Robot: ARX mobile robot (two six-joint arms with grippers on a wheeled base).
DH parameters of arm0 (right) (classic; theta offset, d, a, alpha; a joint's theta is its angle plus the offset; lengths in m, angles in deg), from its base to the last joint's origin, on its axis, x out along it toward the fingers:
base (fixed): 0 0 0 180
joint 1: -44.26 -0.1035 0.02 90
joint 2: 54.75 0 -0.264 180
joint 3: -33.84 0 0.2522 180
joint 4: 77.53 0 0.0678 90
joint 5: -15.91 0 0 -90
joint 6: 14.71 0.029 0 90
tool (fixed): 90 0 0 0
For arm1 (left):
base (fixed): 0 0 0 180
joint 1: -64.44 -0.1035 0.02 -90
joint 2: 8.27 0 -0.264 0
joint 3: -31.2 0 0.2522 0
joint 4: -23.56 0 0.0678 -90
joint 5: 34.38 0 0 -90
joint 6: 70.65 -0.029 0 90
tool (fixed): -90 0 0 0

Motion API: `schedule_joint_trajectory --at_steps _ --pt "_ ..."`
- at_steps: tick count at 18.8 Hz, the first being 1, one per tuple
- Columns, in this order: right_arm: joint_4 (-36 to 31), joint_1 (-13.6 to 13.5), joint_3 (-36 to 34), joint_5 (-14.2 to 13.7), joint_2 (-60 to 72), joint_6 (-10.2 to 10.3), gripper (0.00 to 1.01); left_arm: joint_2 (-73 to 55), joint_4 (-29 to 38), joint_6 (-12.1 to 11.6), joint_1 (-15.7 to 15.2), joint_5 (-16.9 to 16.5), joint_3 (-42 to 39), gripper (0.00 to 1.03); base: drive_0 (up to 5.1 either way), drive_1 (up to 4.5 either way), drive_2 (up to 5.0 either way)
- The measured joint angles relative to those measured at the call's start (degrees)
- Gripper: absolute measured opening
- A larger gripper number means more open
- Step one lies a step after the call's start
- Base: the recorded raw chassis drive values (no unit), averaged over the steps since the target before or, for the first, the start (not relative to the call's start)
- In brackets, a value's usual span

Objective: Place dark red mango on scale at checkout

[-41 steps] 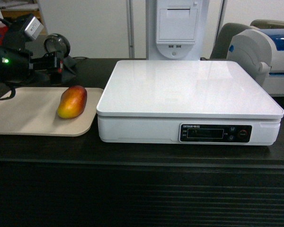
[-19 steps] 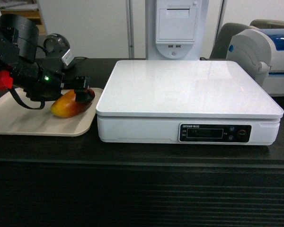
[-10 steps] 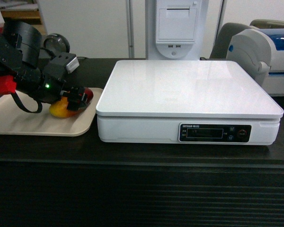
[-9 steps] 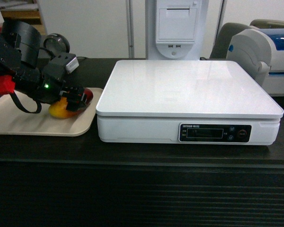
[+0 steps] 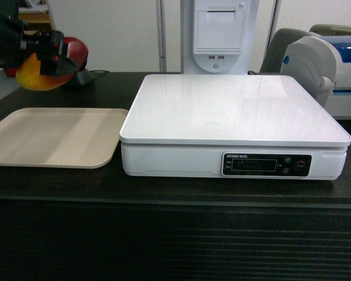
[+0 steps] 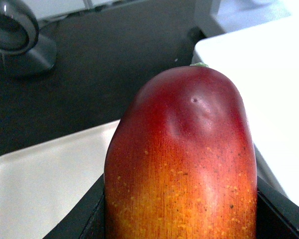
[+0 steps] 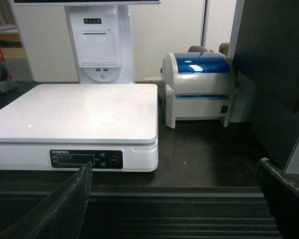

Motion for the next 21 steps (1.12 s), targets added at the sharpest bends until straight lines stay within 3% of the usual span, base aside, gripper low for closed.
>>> schedule_joint_trajectory --at_steps 4,7,11,14,21 --pt "0.0 0.0 0.0 0.0 0.0 0.0 0.98 0.8 -2.0 3.0 7.5 2.1 3.9 0.63 0.0 0.00 0.0" --pt "0.0 0.0 0.0 0.0 0.0 0.0 0.98 -3.5 -4.2 4.2 15.0 4.0 9.4 0.62 0.0 0.00 0.0" --pt "0.0 0.0 0.0 0.0 0.0 0.0 0.98 -11.6 -8.2 5.1 22.0 5.8 18.2 0.62 0.0 0.00 0.0" --pt "0.0 0.0 0.0 0.0 0.0 0.0 0.98 -19.3 -12.5 5.9 25.4 7.7 28.4 0.62 0.0 0.00 0.0" --pt "0.0 0.0 0.0 0.0 0.0 0.0 0.98 -28.1 -20.4 6.5 27.7 11.1 40.3 0.62 0.0 0.00 0.0"
